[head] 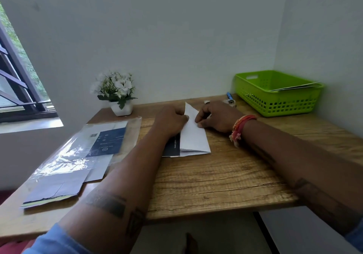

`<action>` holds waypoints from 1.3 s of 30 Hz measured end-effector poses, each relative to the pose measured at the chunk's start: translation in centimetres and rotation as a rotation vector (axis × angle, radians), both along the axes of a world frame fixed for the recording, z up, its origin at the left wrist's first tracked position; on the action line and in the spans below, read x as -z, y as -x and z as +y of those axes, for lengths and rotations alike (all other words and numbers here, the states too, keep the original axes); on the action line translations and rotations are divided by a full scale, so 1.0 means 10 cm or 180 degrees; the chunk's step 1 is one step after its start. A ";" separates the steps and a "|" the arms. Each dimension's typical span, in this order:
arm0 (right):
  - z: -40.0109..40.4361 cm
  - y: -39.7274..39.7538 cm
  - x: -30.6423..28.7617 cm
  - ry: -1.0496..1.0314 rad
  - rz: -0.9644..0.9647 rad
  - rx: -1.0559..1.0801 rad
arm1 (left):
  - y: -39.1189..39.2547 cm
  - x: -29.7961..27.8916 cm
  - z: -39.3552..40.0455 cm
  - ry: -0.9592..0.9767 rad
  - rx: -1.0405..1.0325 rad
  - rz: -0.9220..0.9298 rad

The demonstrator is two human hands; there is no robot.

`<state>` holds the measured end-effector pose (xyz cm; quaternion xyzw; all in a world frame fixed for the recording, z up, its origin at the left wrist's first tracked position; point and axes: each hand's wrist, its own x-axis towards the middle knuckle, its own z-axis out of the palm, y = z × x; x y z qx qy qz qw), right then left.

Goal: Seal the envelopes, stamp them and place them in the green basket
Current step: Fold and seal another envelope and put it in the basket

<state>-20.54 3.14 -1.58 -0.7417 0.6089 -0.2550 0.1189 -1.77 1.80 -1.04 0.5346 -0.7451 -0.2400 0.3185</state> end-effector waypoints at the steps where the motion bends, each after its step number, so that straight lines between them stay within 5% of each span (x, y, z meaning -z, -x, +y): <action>1: -0.01 0.00 0.01 0.0026 0.0052 -0.0013 | -0.01 0.01 -0.02 0.0009 -0.0021 -0.0033; 16: -0.04 -0.04 0.01 0.0204 0.0435 0.0134 | 0.10 0.19 -0.17 0.0559 0.0170 -0.1430; 28: 0.05 0.01 -0.14 -0.0373 0.0467 0.0232 | 0.15 0.22 -0.15 0.0422 0.0426 -0.1711; 39: 0.33 0.03 -0.38 -0.1154 0.1178 0.0036 | 0.17 0.25 -0.20 0.0441 0.0444 -0.1713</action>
